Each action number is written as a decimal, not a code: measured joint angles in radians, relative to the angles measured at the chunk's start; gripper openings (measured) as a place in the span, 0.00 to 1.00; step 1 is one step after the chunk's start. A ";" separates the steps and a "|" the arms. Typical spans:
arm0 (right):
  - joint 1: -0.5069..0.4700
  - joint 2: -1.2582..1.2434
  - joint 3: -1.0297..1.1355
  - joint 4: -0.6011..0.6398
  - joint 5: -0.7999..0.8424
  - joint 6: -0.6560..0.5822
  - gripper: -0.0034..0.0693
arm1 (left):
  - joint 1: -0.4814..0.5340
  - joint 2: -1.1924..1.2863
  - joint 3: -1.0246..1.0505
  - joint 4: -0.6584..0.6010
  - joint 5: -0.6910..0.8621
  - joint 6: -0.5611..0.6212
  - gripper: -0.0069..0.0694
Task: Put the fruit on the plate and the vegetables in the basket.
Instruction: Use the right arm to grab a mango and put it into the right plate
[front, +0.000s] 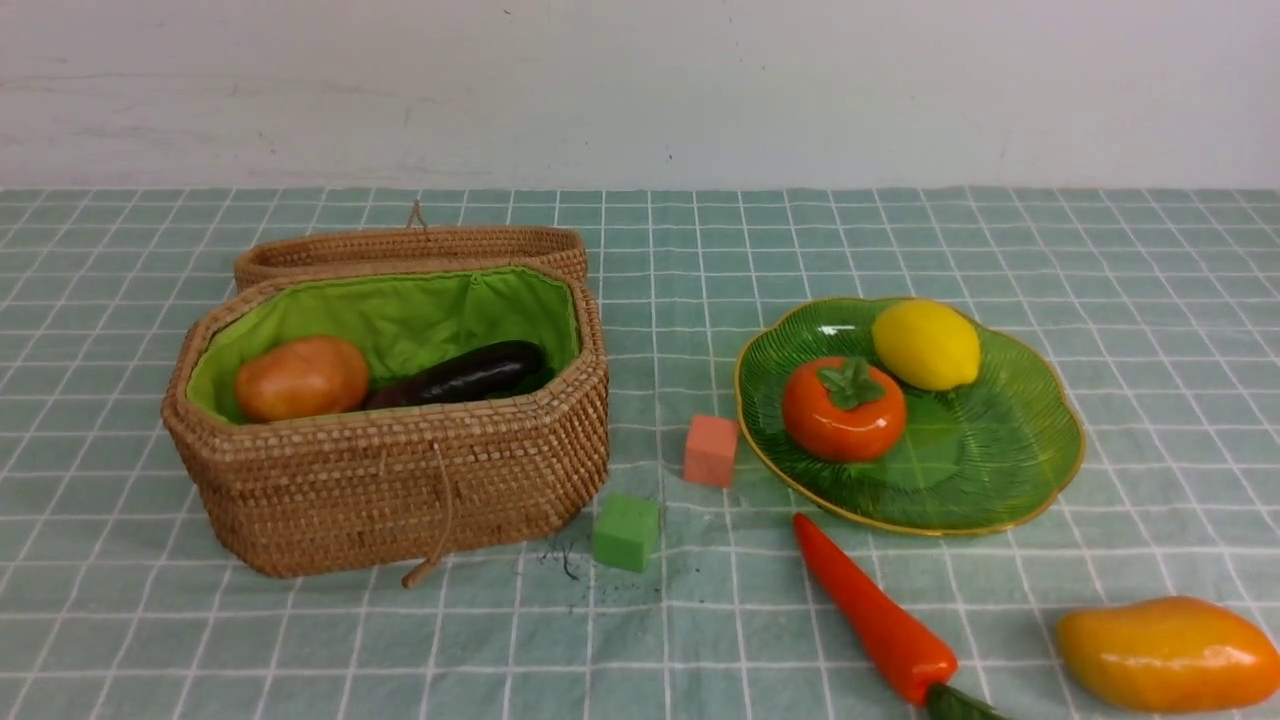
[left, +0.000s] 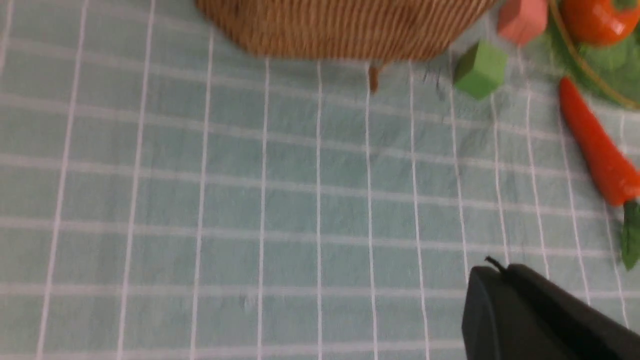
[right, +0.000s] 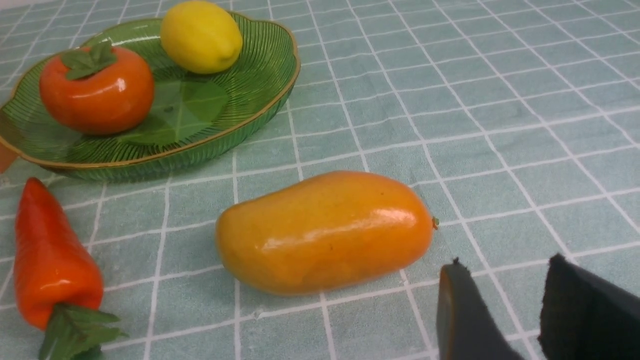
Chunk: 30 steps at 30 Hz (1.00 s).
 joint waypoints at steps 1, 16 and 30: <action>0.000 0.000 0.000 0.000 0.000 0.000 0.38 | 0.001 -0.046 0.027 0.043 -0.074 0.015 0.07; 0.000 0.000 0.000 0.000 0.000 0.000 0.38 | 0.262 -0.540 0.588 0.056 -0.577 0.303 0.08; 0.000 0.000 0.000 0.000 0.000 0.000 0.38 | 0.315 -0.540 0.889 -0.035 -0.662 0.315 0.10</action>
